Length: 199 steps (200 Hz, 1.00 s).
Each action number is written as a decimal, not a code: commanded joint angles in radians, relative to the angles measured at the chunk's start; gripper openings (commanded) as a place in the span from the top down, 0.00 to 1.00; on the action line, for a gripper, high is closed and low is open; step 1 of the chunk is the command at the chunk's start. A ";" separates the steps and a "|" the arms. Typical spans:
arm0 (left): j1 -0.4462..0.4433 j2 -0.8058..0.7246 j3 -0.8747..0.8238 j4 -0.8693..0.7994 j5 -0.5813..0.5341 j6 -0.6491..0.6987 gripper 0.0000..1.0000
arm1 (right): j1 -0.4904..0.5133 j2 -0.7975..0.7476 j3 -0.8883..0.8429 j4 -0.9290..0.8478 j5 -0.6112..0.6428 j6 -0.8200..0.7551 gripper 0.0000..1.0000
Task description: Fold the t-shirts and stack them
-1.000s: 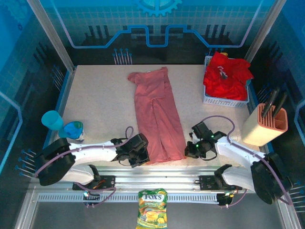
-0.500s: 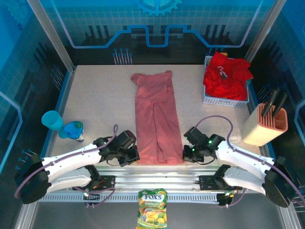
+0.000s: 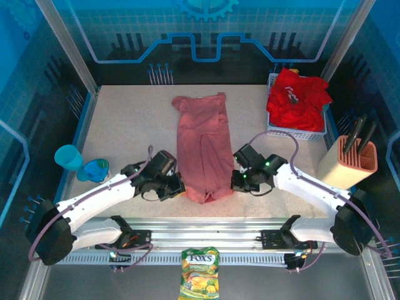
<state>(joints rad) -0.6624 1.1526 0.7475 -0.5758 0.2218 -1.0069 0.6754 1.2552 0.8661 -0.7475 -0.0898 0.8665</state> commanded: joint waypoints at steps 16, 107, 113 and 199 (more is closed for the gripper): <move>0.112 0.116 0.149 -0.066 0.016 0.179 1.00 | -0.113 0.116 0.156 -0.026 -0.046 -0.152 1.00; 0.278 0.541 0.566 -0.083 -0.047 0.355 1.00 | -0.275 0.559 0.563 -0.036 -0.140 -0.326 1.00; 0.285 0.565 0.595 -0.090 -0.048 0.361 1.00 | -0.280 0.576 0.583 -0.039 -0.142 -0.330 1.00; 0.354 0.776 0.767 -0.122 -0.042 0.402 1.00 | -0.359 0.834 0.832 -0.076 -0.185 -0.380 1.00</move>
<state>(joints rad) -0.3305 1.9053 1.4963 -0.6685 0.1795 -0.6315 0.3393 2.0365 1.6299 -0.7826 -0.2344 0.5148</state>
